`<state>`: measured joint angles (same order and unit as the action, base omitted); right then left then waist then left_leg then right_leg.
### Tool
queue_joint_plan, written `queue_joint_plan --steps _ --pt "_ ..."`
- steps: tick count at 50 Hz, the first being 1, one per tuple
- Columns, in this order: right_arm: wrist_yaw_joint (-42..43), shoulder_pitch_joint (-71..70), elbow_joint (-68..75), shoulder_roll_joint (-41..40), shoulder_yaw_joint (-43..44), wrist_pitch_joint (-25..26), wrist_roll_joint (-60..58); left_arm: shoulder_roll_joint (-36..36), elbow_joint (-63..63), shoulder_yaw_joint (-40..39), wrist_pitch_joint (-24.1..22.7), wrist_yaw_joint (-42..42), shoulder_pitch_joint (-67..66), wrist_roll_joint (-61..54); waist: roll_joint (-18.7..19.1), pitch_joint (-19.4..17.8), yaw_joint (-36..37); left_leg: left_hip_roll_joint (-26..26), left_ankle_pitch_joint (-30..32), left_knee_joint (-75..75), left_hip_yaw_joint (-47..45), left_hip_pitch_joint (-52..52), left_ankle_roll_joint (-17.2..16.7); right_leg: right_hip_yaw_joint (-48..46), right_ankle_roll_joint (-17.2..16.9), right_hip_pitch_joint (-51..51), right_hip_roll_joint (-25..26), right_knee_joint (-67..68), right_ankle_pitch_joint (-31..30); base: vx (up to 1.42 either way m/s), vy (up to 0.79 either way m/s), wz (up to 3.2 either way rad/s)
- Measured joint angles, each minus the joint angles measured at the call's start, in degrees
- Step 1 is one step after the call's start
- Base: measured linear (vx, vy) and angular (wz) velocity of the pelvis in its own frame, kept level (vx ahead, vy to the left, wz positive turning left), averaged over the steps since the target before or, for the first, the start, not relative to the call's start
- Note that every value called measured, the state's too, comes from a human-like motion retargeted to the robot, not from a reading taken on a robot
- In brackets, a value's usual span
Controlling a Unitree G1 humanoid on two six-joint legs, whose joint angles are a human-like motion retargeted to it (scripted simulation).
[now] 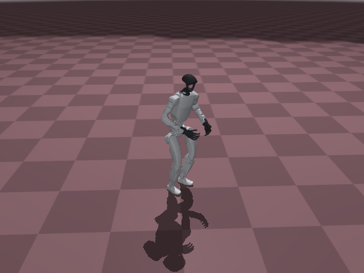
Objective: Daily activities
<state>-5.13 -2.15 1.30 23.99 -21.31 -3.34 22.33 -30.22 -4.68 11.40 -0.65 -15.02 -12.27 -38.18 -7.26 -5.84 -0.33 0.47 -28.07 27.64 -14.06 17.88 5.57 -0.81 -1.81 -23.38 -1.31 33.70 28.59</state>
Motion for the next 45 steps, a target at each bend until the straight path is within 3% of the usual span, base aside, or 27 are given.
queue_joint_plan --steps 10,20,26,33,38,45 --pt "2.0 5.7 -7.2 -1.6 5.8 -0.7 9.4 1.7 10.7 -2.0 2.3 -0.9 -4.9 -11.3 0.2 -4.1 -4.8 2.7 0.6 5.7 0.3 12.1 -0.8 0.1 0.5 -11.2 1.9 3.1 -2.2 -0.10 -0.05 -0.06" --pt "7.6 8.5 -4.5 -5.0 8.3 -3.1 13.1 3.8 7.0 -2.7 0.7 6.8 -6.7 -14.3 -0.2 -10.9 -5.9 6.0 -2.2 17.0 2.0 22.9 -0.1 -1.2 1.6 -20.1 3.9 9.9 -1.1 -0.09 -0.07 -0.06" --pt "8.1 7.9 -3.7 -5.7 6.8 -3.0 13.9 3.6 6.0 -2.6 -0.6 9.2 -4.9 -13.5 0.2 -12.1 -4.9 6.9 -3.0 20.2 2.8 23.2 -0.5 -1.8 2.5 -19.6 4.5 11.6 0.3 -0.02 -0.07 0.00" --pt "6.0 9.6 -2.3 -5.5 4.6 -1.9 15.9 3.6 12.1 -2.2 -0.4 6.7 -4.3 -11.9 1.2 -9.4 -4.0 8.2 -2.3 25.8 3.3 22.5 -1.9 -1.5 3.4 -16.7 5.1 13.0 2.1 0.02 -0.05 0.02" --pt "4.8 11.3 -3.7 -5.0 4.9 -1.4 16.6 2.1 16.0 -3.0 0.8 4.4 -5.7 -9.2 2.3 -7.5 -3.3 9.8 -5.4 34.0 3.4 24.0 -0.2 -1.1 4.2 -15.2 6.2 14.4 3.5 0.05 -0.01 -0.04" --pt "4.0 10.1 -4.3 -6.5 6.9 -1.6 19.0 2.7 15.0 -3.0 1.7 1.0 -6.9 -7.1 3.8 -3.4 -2.7 7.1 -6.0 22.5 3.3 17.8 -0.8 -0.8 2.9 -9.9 6.8 6.1 0.9 0.12 0.02 -0.05"
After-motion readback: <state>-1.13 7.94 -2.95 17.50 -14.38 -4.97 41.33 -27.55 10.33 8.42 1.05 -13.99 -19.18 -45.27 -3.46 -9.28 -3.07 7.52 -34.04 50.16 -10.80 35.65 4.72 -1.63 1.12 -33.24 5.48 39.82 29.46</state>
